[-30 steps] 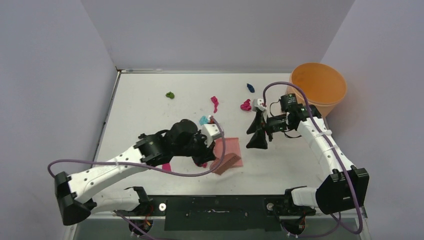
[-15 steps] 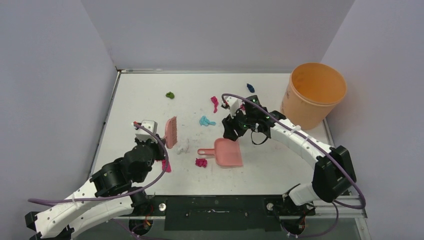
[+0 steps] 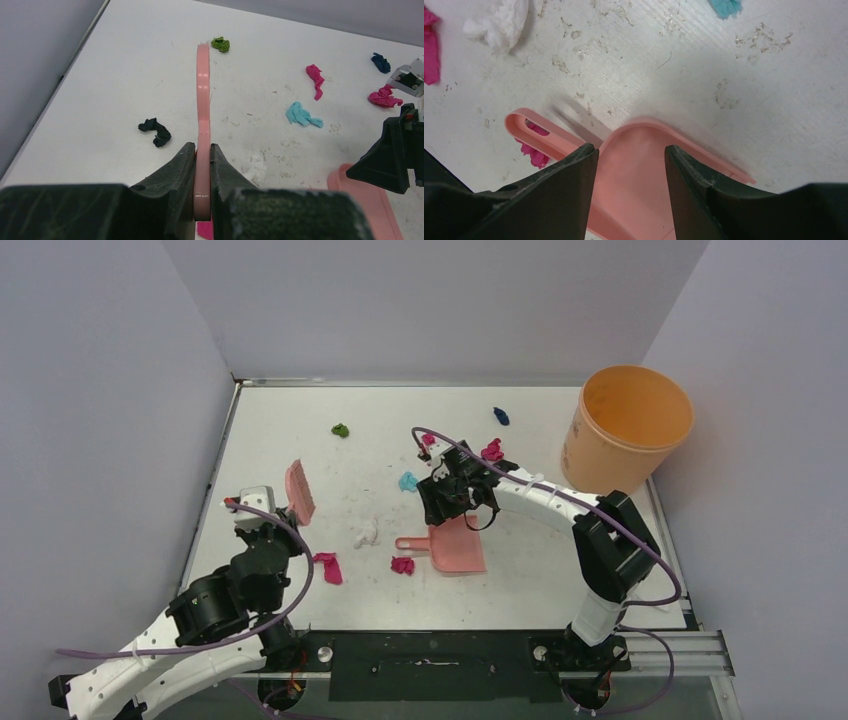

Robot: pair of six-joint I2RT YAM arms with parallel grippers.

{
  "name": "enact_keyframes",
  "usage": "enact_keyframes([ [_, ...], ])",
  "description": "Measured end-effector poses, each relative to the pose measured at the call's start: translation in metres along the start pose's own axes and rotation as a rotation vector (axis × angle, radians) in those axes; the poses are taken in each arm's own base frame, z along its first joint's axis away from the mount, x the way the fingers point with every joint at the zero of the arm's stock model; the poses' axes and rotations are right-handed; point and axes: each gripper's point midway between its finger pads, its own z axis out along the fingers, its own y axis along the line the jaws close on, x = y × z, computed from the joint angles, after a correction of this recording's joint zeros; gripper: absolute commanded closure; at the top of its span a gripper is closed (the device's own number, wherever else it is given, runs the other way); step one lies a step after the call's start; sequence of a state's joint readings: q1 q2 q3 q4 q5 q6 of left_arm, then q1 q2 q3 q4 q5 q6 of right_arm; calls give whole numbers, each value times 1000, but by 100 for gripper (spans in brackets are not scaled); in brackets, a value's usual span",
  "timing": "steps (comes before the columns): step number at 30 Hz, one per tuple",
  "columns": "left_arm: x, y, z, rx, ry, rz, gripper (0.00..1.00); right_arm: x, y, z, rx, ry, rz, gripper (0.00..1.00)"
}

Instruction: Sweep away the paper scraps from the table

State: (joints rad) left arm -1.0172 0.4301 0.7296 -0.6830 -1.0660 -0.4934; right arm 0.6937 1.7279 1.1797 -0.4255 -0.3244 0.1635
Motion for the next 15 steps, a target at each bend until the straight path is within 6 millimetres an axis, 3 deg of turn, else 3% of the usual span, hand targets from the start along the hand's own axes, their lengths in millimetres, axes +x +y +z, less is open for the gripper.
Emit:
enact_keyframes([
  [5,2,0,3,-23,3,27,100,-4,0,0,22,-8,81,46],
  [9,6,-2,5,-29,14,51,100,-6,3,0,18,-11,131,56],
  [15,10,1,5,-27,11,51,100,-4,5,3,19,-5,185,61],
])
